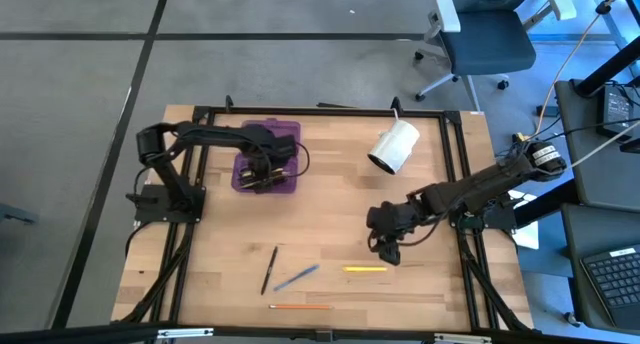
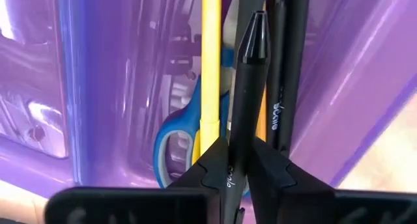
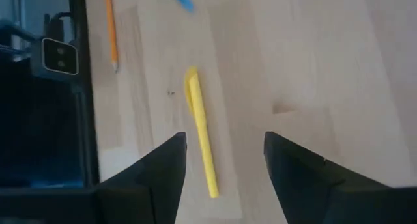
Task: Pick & place school supplies into a supply box
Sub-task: Put the black pen into the purple box organizer, then put the yellow pen into the purple box organizer
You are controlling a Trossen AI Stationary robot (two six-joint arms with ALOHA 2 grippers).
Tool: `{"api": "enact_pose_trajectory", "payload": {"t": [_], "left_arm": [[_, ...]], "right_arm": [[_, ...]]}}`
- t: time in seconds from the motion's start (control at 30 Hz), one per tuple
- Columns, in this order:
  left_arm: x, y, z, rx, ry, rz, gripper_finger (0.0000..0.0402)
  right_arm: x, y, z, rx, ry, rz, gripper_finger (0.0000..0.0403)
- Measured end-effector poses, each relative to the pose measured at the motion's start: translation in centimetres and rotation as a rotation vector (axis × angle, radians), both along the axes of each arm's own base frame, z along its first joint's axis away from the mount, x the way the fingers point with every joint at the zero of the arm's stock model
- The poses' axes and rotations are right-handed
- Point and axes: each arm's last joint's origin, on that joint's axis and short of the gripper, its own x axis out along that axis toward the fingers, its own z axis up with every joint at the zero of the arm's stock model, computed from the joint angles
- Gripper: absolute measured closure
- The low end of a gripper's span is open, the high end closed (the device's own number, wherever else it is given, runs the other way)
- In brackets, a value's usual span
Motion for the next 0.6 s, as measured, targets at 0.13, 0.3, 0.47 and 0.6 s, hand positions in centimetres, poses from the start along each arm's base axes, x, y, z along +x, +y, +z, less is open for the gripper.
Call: {"api": "enact_pose_trajectory", "payload": {"t": [0.13,0.3,0.47,0.6], "left_arm": [[0.1,0.0,-0.3,-0.001,0.01,0.001,0.036],[0.1,0.1,-0.2,0.028,0.016,0.003,0.0347],[0.1,0.2,-0.2,0.04,0.017,0.001,0.034],[0.1,0.2,-0.2,0.04,0.018,0.001,0.0335]], "right_arm": [[0.1,0.8,-0.8,-0.104,-0.006,-0.017,0.0194],[0.6,2.6,-2.7,-0.168,-0.007,0.071,0.0194],[1.4,4.0,-4.9,-0.239,-0.008,0.095,0.0194],[1.7,4.7,-6.6,-0.261,0.022,0.11,0.0194]]}}
